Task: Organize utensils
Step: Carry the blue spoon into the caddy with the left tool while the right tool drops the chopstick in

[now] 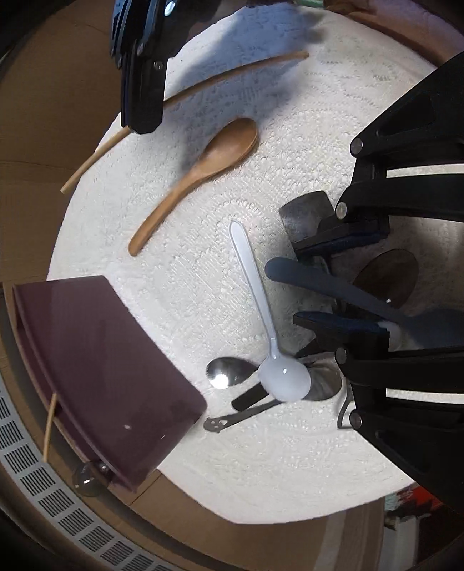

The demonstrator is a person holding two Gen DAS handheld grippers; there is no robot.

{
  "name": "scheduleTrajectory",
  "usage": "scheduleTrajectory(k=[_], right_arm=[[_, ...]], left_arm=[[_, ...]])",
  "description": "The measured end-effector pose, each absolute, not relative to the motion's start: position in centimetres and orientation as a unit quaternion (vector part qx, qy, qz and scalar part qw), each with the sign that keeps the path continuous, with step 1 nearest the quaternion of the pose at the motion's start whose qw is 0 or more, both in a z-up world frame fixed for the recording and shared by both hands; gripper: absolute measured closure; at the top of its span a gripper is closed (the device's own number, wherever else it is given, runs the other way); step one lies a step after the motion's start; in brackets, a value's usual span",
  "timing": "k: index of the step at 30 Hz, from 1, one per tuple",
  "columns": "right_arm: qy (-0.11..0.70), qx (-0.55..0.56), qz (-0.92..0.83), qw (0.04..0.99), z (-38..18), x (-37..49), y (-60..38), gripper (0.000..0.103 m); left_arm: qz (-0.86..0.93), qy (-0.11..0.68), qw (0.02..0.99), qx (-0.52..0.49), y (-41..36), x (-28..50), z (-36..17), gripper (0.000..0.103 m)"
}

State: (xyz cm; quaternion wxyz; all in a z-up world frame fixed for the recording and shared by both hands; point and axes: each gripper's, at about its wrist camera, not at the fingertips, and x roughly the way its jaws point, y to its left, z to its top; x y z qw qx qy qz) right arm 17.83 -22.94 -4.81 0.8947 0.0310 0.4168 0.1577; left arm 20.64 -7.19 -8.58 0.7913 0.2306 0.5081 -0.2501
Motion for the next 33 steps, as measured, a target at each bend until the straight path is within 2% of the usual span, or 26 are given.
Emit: scheduleTrajectory(k=[1,4,8,11,17,29,33], right_arm=[[0.416,0.033,0.159,0.895,-4.8,17.8,-23.0,0.097],[0.411,0.042,0.165,0.896,-4.7,17.6,-23.3,0.097],[0.402,0.055,0.172,0.898,-4.2,17.0,-23.8,0.097],[0.393,0.058,0.174,0.901,-3.3,16.5,-23.9,0.097],[0.364,0.056,0.179,0.912,-0.9,15.1,-23.7,0.098],[0.339,0.04,0.178,0.923,1.5,14.7,-23.3,0.098],[0.326,0.036,0.176,0.928,2.8,15.1,-23.4,0.098]], left_arm=[[-0.242,0.51,0.797,0.215,-7.0,20.7,-8.5,0.085],[-0.218,0.484,0.835,0.148,-5.2,20.1,-7.1,0.091],[-0.197,0.431,0.88,0.03,-2.1,17.6,-4.5,0.092],[-0.188,0.391,0.901,-0.023,-1.0,15.9,-2.6,0.094],[-0.195,0.338,0.919,-0.053,-0.1,13.9,0.7,0.097],[-0.206,0.306,0.928,-0.053,-0.6,13.4,3.4,0.097],[-0.207,0.285,0.935,-0.047,-0.7,14.1,5.7,0.097]])
